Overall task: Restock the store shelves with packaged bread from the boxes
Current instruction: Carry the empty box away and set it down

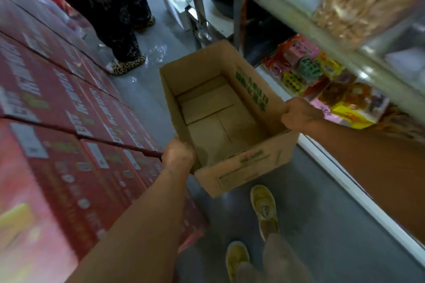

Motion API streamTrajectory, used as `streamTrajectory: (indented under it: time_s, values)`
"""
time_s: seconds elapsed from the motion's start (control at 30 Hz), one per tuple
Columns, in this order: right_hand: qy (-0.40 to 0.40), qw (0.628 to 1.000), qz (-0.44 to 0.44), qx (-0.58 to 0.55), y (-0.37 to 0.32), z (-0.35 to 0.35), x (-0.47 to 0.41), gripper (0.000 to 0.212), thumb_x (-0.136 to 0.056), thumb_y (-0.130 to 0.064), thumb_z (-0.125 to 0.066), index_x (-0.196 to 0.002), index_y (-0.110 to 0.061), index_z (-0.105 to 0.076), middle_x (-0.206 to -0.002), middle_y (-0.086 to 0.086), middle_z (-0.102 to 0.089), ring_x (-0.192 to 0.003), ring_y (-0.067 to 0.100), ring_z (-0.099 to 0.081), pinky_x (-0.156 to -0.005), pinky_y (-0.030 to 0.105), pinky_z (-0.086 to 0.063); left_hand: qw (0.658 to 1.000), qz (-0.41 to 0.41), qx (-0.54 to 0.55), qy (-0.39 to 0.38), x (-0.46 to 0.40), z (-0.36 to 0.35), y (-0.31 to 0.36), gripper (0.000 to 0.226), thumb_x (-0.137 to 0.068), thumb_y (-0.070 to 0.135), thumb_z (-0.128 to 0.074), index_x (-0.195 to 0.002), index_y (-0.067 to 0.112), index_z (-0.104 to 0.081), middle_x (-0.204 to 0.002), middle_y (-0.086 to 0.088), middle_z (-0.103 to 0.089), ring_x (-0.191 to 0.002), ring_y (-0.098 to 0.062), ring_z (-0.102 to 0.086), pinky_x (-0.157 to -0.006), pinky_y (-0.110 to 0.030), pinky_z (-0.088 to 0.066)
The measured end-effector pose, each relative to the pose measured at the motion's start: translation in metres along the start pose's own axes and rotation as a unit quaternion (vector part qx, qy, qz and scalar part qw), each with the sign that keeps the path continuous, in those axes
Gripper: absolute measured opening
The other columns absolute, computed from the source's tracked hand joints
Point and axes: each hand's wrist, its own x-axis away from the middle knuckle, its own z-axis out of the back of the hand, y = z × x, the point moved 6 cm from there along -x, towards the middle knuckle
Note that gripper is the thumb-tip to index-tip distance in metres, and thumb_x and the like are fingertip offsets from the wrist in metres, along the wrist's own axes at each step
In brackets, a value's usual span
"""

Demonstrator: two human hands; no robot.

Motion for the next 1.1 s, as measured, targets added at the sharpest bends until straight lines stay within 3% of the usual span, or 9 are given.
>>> streamTrajectory:
  time_s: [0.07,0.3,0.4,0.5,0.57,0.73,0.83,1.0,1.1]
  values:
    - [0.014,1.000,-0.011,-0.003,0.011,0.019,0.041,0.020,-0.084,-0.014,-0.053,-0.103,-0.011,-0.060,-0.110,0.006,-0.061,-0.099,0.031,-0.058,-0.075,0.030,-0.040,0.999,-0.013,-0.031,-0.001,0.034,0.020,0.000,0.031,-0.103,0.012,-0.043,-0.130,0.004,-0.055,-0.133,-0.018,-0.053,-0.122,-0.033,-0.054,-0.099,-0.039,-0.046]
    - [0.048,0.997,-0.056,-0.035,0.053,0.066,0.179,0.042,-0.084,-0.019,-0.053,-0.126,-0.017,-0.054,-0.123,0.013,-0.058,-0.111,0.034,-0.056,-0.092,0.037,-0.046,0.993,-0.106,-0.051,-0.020,0.135,0.054,-0.004,0.030,-0.101,0.020,-0.045,-0.119,0.000,-0.058,-0.119,-0.022,-0.063,-0.110,-0.040,-0.062,-0.095,-0.042,-0.051]
    - [0.064,0.993,-0.071,-0.073,0.076,0.079,0.235,0.035,-0.085,-0.016,-0.054,-0.119,-0.012,-0.059,-0.121,0.013,-0.060,-0.107,0.033,-0.058,-0.091,0.036,-0.049,0.988,-0.139,-0.068,-0.030,0.178,0.062,-0.004,0.026,-0.100,0.019,-0.046,-0.116,0.003,-0.060,-0.110,-0.021,-0.064,-0.101,-0.040,-0.066,-0.091,-0.042,-0.054]
    - [0.074,0.988,-0.091,-0.098,0.101,0.084,0.290,0.031,-0.083,-0.014,-0.052,-0.112,-0.011,-0.061,-0.110,0.011,-0.063,-0.100,0.033,-0.060,-0.085,0.033,-0.049,0.979,-0.180,-0.090,-0.036,0.222,0.070,-0.002,0.020,-0.098,0.015,-0.045,-0.108,0.007,-0.060,-0.101,-0.018,-0.065,-0.075,-0.034,-0.067,-0.063,-0.036,-0.060]
    - [0.083,0.985,-0.108,-0.109,0.119,0.085,0.329,0.032,-0.083,-0.014,-0.051,-0.114,-0.013,-0.059,-0.112,0.013,-0.063,-0.100,0.033,-0.060,-0.086,0.034,-0.050,0.971,-0.211,-0.109,-0.035,0.253,0.074,-0.001,0.013,-0.099,0.014,-0.044,-0.100,0.009,-0.056,-0.086,-0.013,-0.060,-0.053,-0.020,-0.055,-0.040,-0.023,-0.043]
    - [0.109,0.976,-0.129,-0.140,0.156,0.085,0.428,0.009,-0.084,-0.011,-0.051,-0.081,-0.017,-0.056,-0.082,0.006,-0.058,-0.072,0.020,-0.055,-0.061,0.028,-0.045,0.951,-0.278,-0.126,-0.041,0.331,0.078,-0.010,0.017,-0.098,0.014,-0.044,-0.100,0.005,-0.058,-0.078,-0.010,-0.057,-0.050,-0.018,-0.054,-0.041,-0.022,-0.037]
    - [0.149,0.963,-0.153,-0.167,0.185,0.080,0.496,0.012,-0.081,-0.013,-0.053,-0.086,-0.012,-0.064,-0.082,0.009,-0.064,-0.074,0.025,-0.062,-0.071,0.036,-0.055,0.938,-0.316,-0.132,-0.049,0.383,0.072,-0.030,0.016,-0.096,0.013,-0.045,-0.090,0.006,-0.057,-0.086,-0.014,-0.060,-0.055,-0.024,-0.058,-0.046,-0.026,-0.042]
    - [0.201,0.936,-0.210,-0.199,0.238,0.060,0.612,0.015,-0.087,-0.010,-0.055,-0.101,-0.009,-0.062,-0.089,0.008,-0.062,-0.071,0.022,-0.058,-0.055,0.028,-0.046,0.915,-0.376,-0.124,-0.075,0.468,0.056,-0.063,0.016,-0.091,0.015,-0.050,-0.086,0.006,-0.062,-0.083,-0.015,-0.066,-0.075,-0.033,-0.068,-0.077,-0.038,-0.057]
    - [0.219,0.924,-0.232,-0.210,0.270,0.053,0.677,0.019,-0.087,-0.014,-0.054,-0.103,-0.010,-0.065,-0.088,0.008,-0.065,-0.078,0.026,-0.063,-0.072,0.040,-0.057,0.899,-0.409,-0.130,-0.088,0.519,0.044,-0.070,0.014,-0.092,0.013,-0.051,-0.091,0.007,-0.063,-0.091,-0.015,-0.068,-0.079,-0.031,-0.068,-0.071,-0.034,-0.056]
